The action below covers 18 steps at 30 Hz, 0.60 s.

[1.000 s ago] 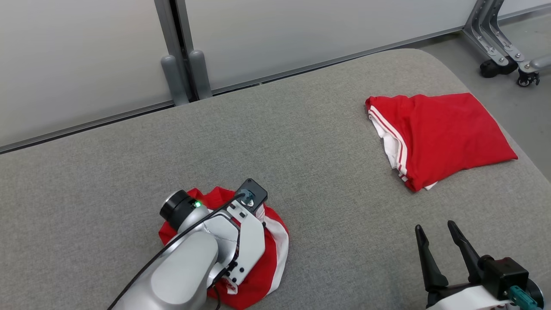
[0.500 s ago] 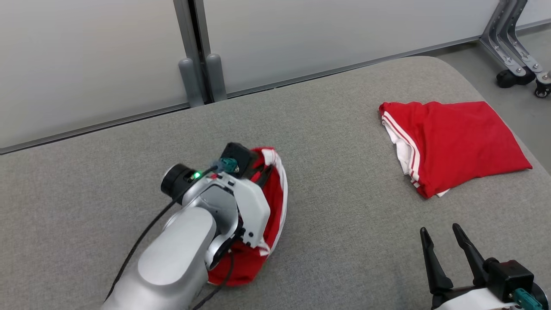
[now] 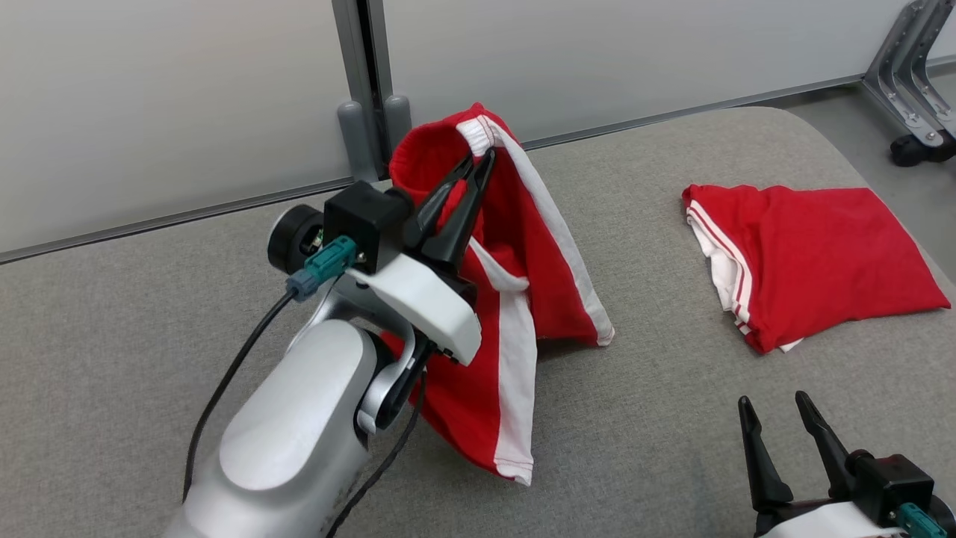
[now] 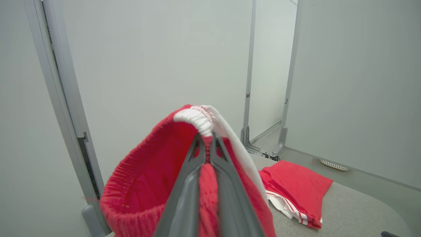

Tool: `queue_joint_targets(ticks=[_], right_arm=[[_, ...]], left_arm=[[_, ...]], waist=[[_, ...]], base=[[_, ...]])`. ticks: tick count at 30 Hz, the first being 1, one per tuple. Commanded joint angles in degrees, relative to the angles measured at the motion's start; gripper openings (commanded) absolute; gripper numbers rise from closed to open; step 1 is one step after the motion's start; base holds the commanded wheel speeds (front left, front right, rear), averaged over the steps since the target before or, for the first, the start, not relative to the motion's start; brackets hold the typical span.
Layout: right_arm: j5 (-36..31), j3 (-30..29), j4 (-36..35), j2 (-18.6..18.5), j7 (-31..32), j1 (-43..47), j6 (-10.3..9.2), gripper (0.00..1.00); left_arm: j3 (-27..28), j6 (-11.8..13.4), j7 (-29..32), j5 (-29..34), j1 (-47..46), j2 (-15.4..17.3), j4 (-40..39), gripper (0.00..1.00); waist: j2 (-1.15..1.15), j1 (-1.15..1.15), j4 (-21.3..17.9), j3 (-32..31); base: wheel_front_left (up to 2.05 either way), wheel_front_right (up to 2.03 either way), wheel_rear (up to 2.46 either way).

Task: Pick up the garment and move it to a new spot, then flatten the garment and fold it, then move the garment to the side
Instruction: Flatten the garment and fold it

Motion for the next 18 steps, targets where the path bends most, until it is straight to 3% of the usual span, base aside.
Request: queue_joint_targets(ticks=[1, 8, 16, 18], right_arm=[[-0.04, -0.26, -0.24, -0.31, -0.28, -0.11, -0.01, 1.0], [0.13, -1.06, 0.16, -0.3, -0.28, 0.81, -0.02, 1.0], [-0.76, -2.91, 0.88, -0.29, -0.28, 2.25, -0.01, 1.0], [-1.12, -3.02, 1.23, -0.29, -0.28, 2.64, -0.01, 1.0]], left_arm=[[0.34, -0.49, -1.4, -1.24, 2.51, -0.01, -0.68, 0.0], [0.02, -2.61, -3.72, -6.01, 13.57, 1.88, -4.18, 0.0], [2.52, -1.97, -4.54, -11.4, 31.25, 9.49, -8.19, 0.0], [3.04, -2.23, -5.23, -12.82, 33.83, 9.92, -7.76, 0.0]], waist=[[0.0, 0.0, 0.41, 0.22], [0.0, 0.0, 2.12, 0.4], [0.0, 0.0, 5.66, -0.51], [0.0, 0.0, 6.86, -0.92]], base=[[0.0, 0.0, 0.0], [0.0, 0.0, 0.0], [0.0, 0.0, 0.0], [0.0, 0.0, 0.0]])
